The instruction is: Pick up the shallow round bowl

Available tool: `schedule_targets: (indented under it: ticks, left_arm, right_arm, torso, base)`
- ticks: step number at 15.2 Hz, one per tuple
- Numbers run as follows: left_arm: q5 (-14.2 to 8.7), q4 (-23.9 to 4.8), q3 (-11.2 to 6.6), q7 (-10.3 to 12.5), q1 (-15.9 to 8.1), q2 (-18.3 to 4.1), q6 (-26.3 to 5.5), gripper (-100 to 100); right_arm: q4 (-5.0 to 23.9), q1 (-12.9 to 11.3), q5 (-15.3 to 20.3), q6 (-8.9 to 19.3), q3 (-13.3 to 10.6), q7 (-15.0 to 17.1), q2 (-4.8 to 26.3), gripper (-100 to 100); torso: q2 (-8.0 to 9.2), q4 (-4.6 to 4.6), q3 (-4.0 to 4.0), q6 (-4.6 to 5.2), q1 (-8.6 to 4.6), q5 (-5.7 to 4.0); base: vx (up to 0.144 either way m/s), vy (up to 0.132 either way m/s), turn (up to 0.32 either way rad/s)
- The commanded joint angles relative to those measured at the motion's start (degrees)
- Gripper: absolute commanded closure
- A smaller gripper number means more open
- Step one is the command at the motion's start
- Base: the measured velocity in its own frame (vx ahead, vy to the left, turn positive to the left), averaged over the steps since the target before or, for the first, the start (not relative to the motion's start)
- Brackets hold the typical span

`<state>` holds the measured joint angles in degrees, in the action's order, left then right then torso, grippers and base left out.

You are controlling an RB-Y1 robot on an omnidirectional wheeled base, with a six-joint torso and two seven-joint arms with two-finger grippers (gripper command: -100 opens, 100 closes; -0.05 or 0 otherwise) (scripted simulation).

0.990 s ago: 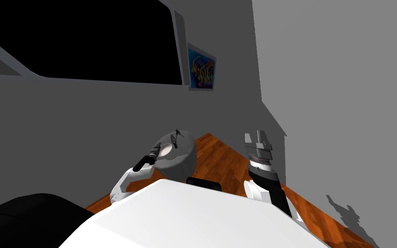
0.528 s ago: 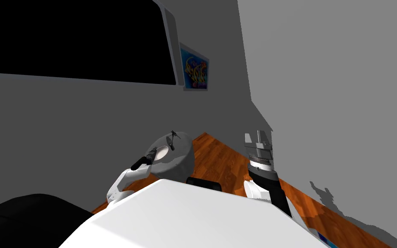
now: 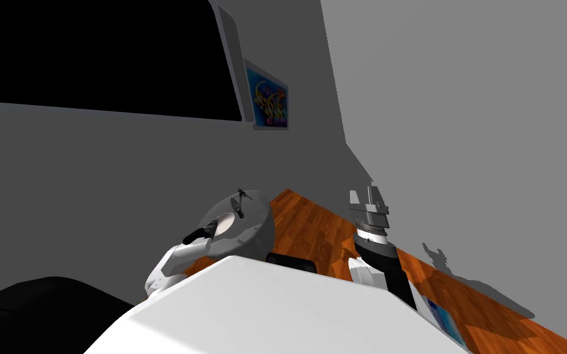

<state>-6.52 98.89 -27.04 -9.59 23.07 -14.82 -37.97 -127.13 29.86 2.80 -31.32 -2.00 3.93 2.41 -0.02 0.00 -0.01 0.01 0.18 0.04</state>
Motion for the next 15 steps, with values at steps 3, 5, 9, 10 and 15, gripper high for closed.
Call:
schedule_targets:
  ticks: [3, 5, 9, 10, 15]
  left_arm:
    - [-0.13, -3.06, -2.44, -0.06, -0.42, -0.08, -5.14, -100]
    - [-0.15, -4.22, -3.38, -0.08, -0.66, -0.11, -7.07, -100]
    - [-0.17, -6.30, -5.05, -0.10, -1.08, -0.13, -10.53, -100]
    - [-0.18, -7.22, -5.78, -0.10, -1.26, -0.13, -11.93, -100]
    - [-0.21, -9.36, -7.49, -0.12, -1.69, -0.12, -15.59, -100]
  right_arm:
    - [0.00, 0.00, 0.00, 0.00, 0.00, 0.00, 0.00, 0]
    - [0.00, 0.00, 0.00, 0.00, 0.00, 0.00, 0.00, 0]
    - [0.00, 0.00, 0.00, 0.00, 0.00, 0.00, 0.00, 0]
    - [0.00, 0.00, 0.00, 0.00, 0.00, 0.00, 0.00, 0]
    - [0.00, 0.01, 0.00, 0.00, 0.00, 0.00, 0.00, 0]
  torso:
    - [0.00, 0.00, 0.00, -0.01, 0.02, 0.00]
    - [-0.02, 0.00, -0.01, 0.00, 0.02, 0.01]
    - [-0.02, 0.00, -0.01, -0.01, 0.01, 0.00]
    - [-0.03, -0.01, -0.02, 0.01, 0.02, 0.00]
    - [-0.04, -0.01, -0.02, -0.01, 0.01, 0.00]
  base:
    - [-0.009, 0.029, -0.203]
    - [-0.008, 0.026, -0.167]
    - [-0.007, 0.024, -0.160]
    - [-0.008, 0.032, -0.249]
    - [-0.008, 0.026, -0.139]
